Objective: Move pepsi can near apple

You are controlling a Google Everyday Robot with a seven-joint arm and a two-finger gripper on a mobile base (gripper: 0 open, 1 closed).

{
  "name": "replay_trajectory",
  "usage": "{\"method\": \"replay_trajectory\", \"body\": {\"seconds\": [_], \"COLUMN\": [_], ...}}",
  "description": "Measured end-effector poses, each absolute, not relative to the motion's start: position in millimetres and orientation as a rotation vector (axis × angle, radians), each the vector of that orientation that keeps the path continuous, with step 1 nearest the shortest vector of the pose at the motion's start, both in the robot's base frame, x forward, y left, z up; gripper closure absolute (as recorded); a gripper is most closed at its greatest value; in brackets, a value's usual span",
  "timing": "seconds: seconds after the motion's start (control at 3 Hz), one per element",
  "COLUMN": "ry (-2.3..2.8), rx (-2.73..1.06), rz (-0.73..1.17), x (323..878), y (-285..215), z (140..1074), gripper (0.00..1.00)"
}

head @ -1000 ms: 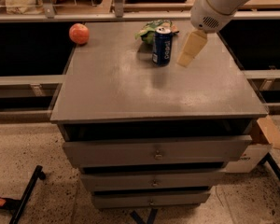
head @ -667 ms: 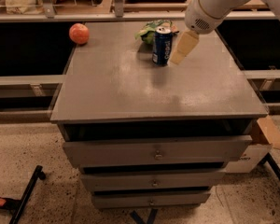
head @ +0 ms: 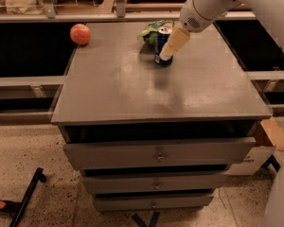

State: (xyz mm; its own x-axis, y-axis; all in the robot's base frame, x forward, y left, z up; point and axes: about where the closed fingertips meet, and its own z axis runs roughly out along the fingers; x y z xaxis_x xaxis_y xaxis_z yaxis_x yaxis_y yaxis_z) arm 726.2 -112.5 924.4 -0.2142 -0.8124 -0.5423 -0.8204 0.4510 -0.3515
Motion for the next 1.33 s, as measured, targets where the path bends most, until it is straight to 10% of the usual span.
{"method": "replay_trajectory", "body": {"seconds": [1.0, 1.33], "ry": [2.056, 2.06], "rx": [-1.209, -1.194], "rz": [0.17, 0.219], "x": [764, 765], "y": [-107, -108], "z": [902, 895], "gripper": [0.0, 0.18]}}
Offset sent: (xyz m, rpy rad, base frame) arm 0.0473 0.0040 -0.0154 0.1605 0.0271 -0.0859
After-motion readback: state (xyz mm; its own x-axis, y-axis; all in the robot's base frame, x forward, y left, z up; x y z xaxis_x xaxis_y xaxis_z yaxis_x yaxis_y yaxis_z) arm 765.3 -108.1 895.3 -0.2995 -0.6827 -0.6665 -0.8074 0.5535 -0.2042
